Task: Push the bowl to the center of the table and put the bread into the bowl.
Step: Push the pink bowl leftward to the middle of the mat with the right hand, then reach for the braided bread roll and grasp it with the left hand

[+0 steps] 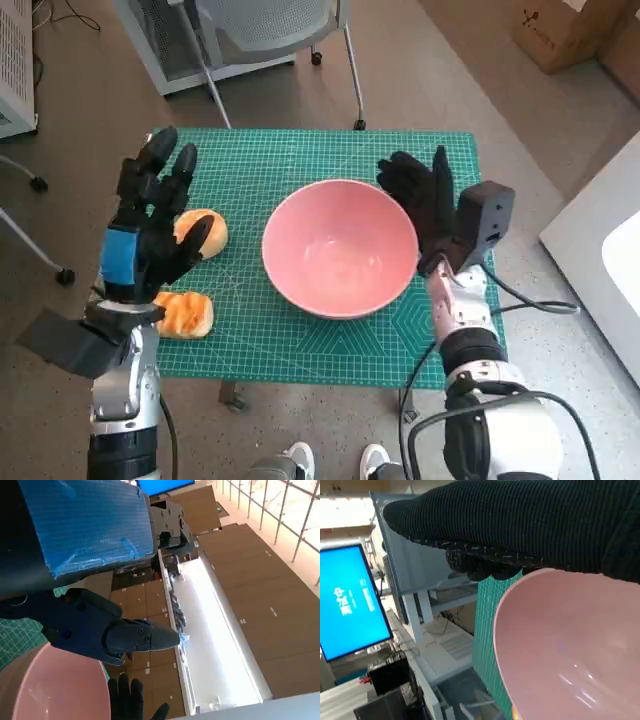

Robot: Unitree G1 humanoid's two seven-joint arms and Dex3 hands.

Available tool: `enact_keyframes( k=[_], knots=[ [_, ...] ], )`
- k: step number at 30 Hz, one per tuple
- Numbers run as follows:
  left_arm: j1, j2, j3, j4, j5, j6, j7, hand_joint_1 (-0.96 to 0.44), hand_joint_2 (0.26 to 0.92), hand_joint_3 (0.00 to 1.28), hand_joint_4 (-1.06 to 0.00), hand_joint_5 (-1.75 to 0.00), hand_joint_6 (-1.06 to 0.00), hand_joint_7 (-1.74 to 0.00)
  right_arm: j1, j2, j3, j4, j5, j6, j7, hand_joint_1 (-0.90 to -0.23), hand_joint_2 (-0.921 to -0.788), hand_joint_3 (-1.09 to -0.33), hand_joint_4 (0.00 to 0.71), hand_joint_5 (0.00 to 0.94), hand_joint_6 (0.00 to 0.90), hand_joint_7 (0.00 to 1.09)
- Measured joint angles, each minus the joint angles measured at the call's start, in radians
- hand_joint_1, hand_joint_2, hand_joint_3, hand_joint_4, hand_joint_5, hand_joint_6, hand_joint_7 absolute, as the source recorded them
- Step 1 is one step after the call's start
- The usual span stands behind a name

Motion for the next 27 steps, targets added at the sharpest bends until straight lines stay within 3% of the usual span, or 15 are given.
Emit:
enact_keyframes(
  k=[8,15,20,27],
  knots=[
    [0.005,-0.003,0.002,-0.003,-0.007,0.000,0.007,-0.53,0.921,0.31,-0.25,-0.01,-0.07,-0.51,-0.021,0.013,0.002,-0.001,-0.001,0.005,0.000,-0.589,-0.921,-0.904,0.078,0.011,0.266,0.01],
    [0.018,-0.004,0.003,-0.015,-0.007,0.000,0.015,-0.53,0.921,0.31,-0.25,0.00,-0.07,-0.51,-0.035,-0.006,0.002,-0.006,-0.001,-0.007,0.002,-0.610,-0.921,-0.905,0.094,0.014,0.270,0.01],
    [0.028,-0.004,0.005,-0.030,-0.007,0.004,0.023,-0.53,0.921,0.32,-0.25,0.00,-0.07,-0.50,-0.056,-0.044,0.006,-0.023,0.000,-0.085,0.047,-0.628,-0.921,-0.900,0.093,0.010,0.261,0.00],
    [0.033,-0.002,0.009,-0.058,-0.010,0.021,0.024,-0.55,0.921,0.32,-0.24,0.00,-0.06,-0.50,-0.083,-0.097,-0.002,-0.049,0.009,-0.216,0.137,-0.678,-0.921,-0.827,0.115,0.015,0.289,0.02]
  ],
)
